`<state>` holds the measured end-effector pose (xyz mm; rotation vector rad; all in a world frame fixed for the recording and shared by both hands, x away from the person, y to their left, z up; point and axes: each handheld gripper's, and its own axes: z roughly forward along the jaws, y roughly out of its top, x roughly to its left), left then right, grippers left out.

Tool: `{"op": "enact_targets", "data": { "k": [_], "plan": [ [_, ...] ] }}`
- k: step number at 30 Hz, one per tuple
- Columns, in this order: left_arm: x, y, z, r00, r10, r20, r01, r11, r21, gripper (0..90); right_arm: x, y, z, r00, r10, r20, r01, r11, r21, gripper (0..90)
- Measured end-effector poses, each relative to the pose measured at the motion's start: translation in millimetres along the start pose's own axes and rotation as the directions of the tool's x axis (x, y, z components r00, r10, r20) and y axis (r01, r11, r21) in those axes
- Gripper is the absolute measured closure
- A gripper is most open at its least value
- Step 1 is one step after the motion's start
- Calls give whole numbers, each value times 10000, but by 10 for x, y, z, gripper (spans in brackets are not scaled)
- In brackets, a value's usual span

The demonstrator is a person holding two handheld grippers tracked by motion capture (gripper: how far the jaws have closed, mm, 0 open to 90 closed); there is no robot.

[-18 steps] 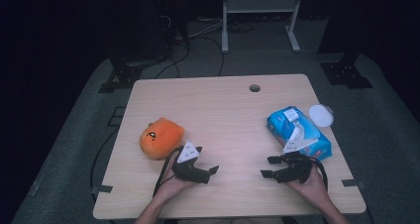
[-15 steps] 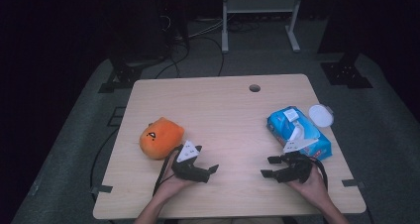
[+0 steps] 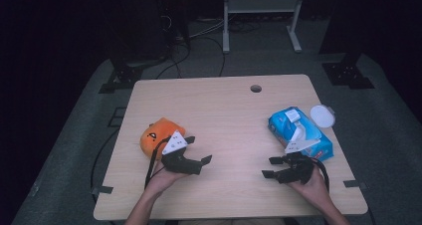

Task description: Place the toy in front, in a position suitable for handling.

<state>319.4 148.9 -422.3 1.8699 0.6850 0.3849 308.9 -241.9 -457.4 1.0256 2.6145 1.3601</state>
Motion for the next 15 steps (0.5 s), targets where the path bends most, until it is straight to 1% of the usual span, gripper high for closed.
{"op": "enact_targets", "data": {
  "k": [2,3,4,5,6,8,11,13,14,15],
  "plan": [
    [51,56,-68,9999,-40,-145,37,9997,-242,78,7,4,-7,10000,-28,18,28,10000,-67,325],
    [105,114,-148,9997,-82,-220,71,9988,-482,77,5,4,-10,10000,-31,49,31,10000,-87,325],
    [105,114,-148,9997,-82,-220,71,9988,-482,78,5,4,-10,10000,-31,49,31,10000,-87,325],
    [163,164,-233,9992,-83,-391,55,9975,-706,77,-1,3,-9,10000,-2,52,3,10000,-63,325],
    [163,164,-233,9992,-83,-391,55,9975,-706,77,-1,3,-9,10000,-2,52,3,10000,-63,325],
    [224,201,-319,9983,-94,-569,43,9960,-887,78,-1,1,-9,10000,25,69,-24,10000,-46,325],
    [321,225,-449,9951,-66,-984,-32,9951,-990,78,5,0,-10,10000,12,97,-12,10000,-33,325],
    [390,217,-518,9928,-210,-1181,81,9940,-1092,78,13,-1,-11,9999,-5,108,5,10000,-21,325],
    [426,208,-551,9903,-230,-1368,78,9938,-1106,78,16,0,-11,9999,-38,117,38,10000,4,325],
    [489,185,-604,9861,-271,-1637,87,9937,-1117,78,22,4,-9,9999,-65,144,65,10000,1,325]
  ]
}}
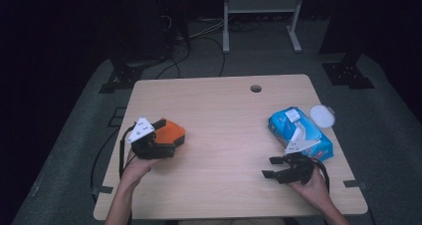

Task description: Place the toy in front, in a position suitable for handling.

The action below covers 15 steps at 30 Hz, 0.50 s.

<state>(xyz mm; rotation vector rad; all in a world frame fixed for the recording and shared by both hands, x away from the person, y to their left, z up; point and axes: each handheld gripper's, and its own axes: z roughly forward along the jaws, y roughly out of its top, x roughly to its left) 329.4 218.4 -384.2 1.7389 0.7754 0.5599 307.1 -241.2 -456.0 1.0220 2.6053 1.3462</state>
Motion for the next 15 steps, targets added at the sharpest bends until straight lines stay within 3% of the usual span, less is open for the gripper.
{"op": "enact_targets", "data": {
  "k": [6,15],
  "plan": [
    [176,-63,-96,9975,-123,-700,122,9999,-20,78,11,1,25,10000,-83,-25,83,9999,134,323],
    [408,-232,-158,9899,-562,-1303,581,9982,109,87,35,4,39,9997,-236,-41,237,9993,285,323]
  ]
}}
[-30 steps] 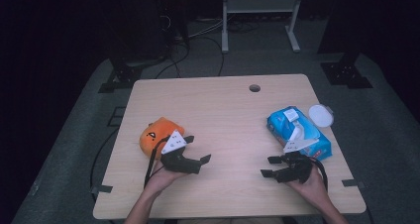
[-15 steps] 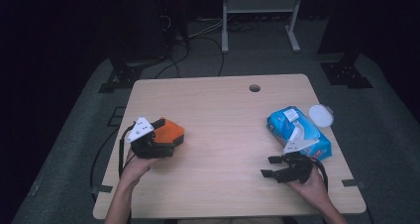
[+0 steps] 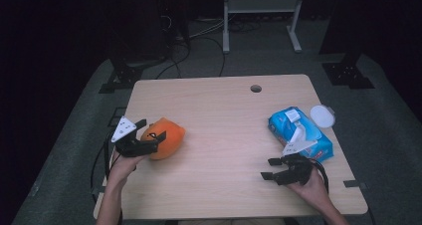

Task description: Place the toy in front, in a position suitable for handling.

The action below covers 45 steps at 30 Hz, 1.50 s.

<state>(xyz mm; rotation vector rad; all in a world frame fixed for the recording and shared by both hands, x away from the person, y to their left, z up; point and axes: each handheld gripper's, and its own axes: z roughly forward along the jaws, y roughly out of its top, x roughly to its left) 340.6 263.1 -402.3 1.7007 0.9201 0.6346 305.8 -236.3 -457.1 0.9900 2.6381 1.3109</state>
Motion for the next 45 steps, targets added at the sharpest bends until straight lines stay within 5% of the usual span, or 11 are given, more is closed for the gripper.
{"op": "enact_targets", "data": {
  "k": [13,18,25,30,45],
  "plan": [
    [74,-227,162,9997,-127,-190,143,9964,840,145,41,7,31,9997,-249,72,247,9995,208,324],
    [71,-287,174,9993,-261,-272,288,9943,1022,244,55,11,36,9994,-332,62,330,9990,301,332],
    [14,-307,182,9995,196,-239,-166,9928,1187,469,73,28,66,9987,-504,95,500,9979,412,332],
    [-12,-286,173,9983,454,-363,-406,9915,1237,518,74,34,80,9984,-556,104,551,9975,451,332],
    [56,-227,87,9964,-841,105,839,9963,205,581,85,39,47,9980,-607,192,600,9976,349,332]
  ]
}}
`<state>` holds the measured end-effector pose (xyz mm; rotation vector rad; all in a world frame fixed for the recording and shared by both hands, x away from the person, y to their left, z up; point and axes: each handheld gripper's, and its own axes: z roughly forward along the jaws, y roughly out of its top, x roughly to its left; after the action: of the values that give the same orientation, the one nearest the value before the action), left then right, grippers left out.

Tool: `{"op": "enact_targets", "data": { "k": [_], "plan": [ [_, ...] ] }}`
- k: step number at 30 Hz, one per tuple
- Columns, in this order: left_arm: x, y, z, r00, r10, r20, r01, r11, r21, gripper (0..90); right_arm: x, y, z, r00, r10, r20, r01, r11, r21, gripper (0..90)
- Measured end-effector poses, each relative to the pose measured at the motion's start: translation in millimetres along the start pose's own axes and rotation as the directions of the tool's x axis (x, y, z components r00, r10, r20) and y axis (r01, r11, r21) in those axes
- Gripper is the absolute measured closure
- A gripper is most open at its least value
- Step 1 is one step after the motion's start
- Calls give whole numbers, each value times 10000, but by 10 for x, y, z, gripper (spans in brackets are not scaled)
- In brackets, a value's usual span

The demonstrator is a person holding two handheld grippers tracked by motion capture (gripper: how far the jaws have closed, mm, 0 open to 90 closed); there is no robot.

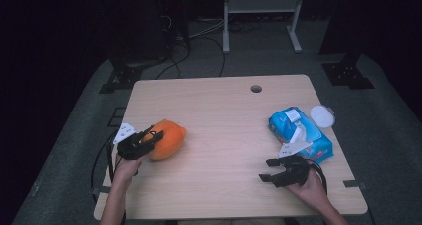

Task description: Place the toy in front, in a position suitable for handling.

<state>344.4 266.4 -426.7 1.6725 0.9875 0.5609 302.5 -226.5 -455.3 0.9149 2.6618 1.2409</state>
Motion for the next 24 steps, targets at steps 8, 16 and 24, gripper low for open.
{"op": "enact_targets", "data": {
  "k": [8,16,24],
  "plan": [
    [-214,215,-58,9958,85,912,-2,9959,-905,582,-8,-2,-4,10000,1,38,-1,10000,-35,332],
    [-619,345,61,9729,766,2180,-540,9927,-1079,582,-24,2,-73,9998,140,166,-136,9995,-275,332],
    [-1125,279,338,9332,1218,3380,-1067,9923,-628,582,-56,-7,-194,9988,191,458,-163,9981,-601,333]
  ]
}}
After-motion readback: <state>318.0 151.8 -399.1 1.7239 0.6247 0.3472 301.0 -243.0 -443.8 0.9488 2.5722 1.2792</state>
